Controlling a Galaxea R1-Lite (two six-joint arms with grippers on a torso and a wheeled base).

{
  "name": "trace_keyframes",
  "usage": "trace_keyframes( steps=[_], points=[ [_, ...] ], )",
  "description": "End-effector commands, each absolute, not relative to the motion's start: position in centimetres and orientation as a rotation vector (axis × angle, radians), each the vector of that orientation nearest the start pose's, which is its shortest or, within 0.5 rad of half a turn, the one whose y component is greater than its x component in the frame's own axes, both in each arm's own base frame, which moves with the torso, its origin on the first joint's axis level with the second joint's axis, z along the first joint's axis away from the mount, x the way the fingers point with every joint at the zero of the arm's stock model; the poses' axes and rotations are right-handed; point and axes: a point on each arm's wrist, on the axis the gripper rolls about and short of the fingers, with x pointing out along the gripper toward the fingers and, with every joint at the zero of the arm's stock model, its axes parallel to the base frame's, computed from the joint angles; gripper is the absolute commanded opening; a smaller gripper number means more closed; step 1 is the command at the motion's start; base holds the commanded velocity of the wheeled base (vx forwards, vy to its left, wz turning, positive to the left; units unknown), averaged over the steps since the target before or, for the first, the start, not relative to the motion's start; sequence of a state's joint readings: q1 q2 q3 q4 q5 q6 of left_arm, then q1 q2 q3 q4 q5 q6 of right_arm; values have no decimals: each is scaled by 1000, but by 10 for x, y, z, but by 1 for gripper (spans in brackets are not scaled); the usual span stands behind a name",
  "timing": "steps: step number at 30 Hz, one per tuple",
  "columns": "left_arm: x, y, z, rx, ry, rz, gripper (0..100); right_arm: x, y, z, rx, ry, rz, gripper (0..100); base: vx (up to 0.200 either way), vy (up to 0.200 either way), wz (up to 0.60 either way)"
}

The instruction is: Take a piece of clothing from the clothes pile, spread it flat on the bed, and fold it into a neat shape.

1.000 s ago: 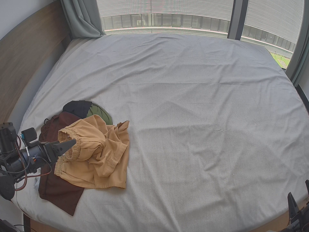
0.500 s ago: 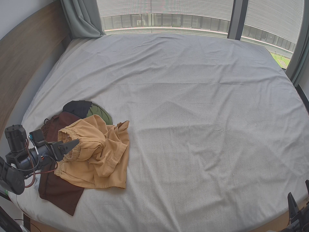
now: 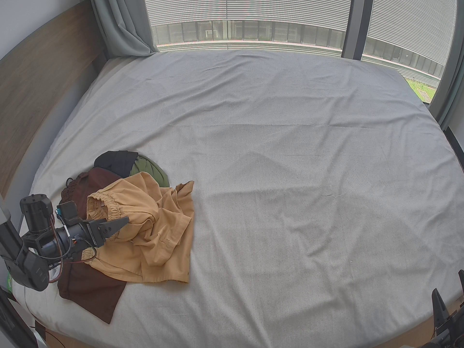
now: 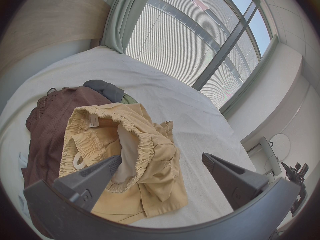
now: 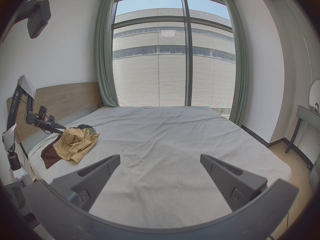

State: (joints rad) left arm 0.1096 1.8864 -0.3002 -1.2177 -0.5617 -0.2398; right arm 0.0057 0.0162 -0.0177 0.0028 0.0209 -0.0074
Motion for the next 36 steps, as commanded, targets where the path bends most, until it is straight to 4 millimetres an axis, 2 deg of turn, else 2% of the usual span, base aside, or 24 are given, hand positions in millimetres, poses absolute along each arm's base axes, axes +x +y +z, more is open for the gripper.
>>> trace_keyframes(
  steps=[1, 15, 27, 28, 36],
  points=[
    [263, 16, 68, -364, 420, -406, 100, -22, 0, 76, -8, 9, 28, 100, 0, 0, 0],
    [276, 8, 56, -356, 397, -469, 100, -22, 0, 76, -8, 8, 28, 100, 0, 0, 0],
    [285, 2, 54, -344, 386, -484, 100, -22, 0, 76, -8, 9, 28, 100, 0, 0, 0],
    [285, 2, 53, -344, 386, -484, 0, -22, 0, 76, -8, 9, 28, 100, 0, 0, 0],
    [288, 2, 46, -343, 387, -483, 0, -22, 0, 76, -8, 9, 28, 100, 0, 0, 0]
  ],
)
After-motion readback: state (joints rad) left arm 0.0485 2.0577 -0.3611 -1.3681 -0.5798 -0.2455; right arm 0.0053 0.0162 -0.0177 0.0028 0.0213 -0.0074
